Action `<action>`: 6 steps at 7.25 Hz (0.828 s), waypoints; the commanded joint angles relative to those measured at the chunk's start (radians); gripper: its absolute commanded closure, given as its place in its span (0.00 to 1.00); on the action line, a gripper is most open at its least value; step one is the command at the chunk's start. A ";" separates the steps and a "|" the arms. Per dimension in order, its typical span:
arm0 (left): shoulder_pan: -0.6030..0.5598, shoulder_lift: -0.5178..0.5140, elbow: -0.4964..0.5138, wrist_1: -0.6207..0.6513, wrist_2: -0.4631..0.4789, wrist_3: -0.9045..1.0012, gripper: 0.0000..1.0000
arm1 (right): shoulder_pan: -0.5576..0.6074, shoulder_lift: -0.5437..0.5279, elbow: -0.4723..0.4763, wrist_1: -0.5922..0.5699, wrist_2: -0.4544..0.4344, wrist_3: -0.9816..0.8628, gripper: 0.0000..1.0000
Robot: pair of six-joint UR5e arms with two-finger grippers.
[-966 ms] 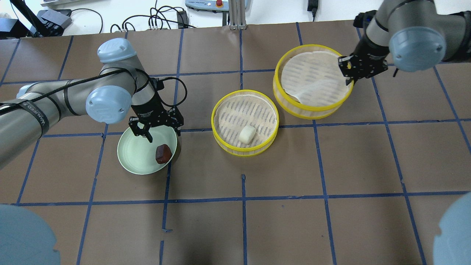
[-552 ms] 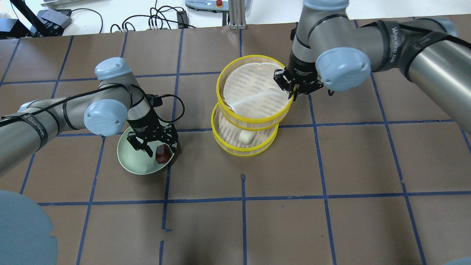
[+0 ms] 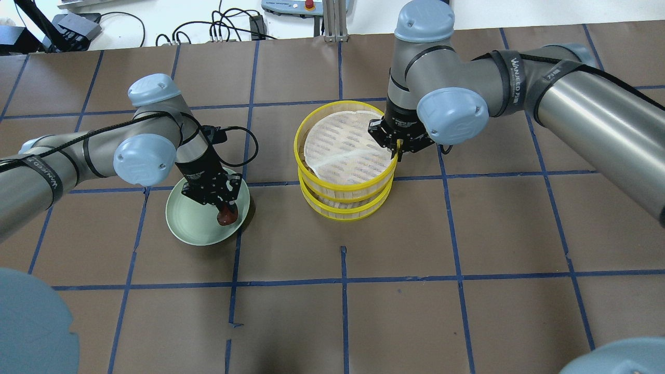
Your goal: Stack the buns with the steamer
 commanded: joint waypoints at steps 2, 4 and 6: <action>0.003 0.004 0.212 -0.143 -0.108 -0.174 0.83 | 0.004 0.004 0.008 0.002 0.009 0.001 0.90; -0.005 0.001 0.288 -0.162 -0.347 -0.526 0.83 | 0.002 0.002 0.019 0.002 0.008 -0.005 0.85; -0.107 -0.013 0.285 -0.121 -0.584 -0.917 0.83 | 0.002 -0.004 0.031 0.003 -0.003 -0.011 0.85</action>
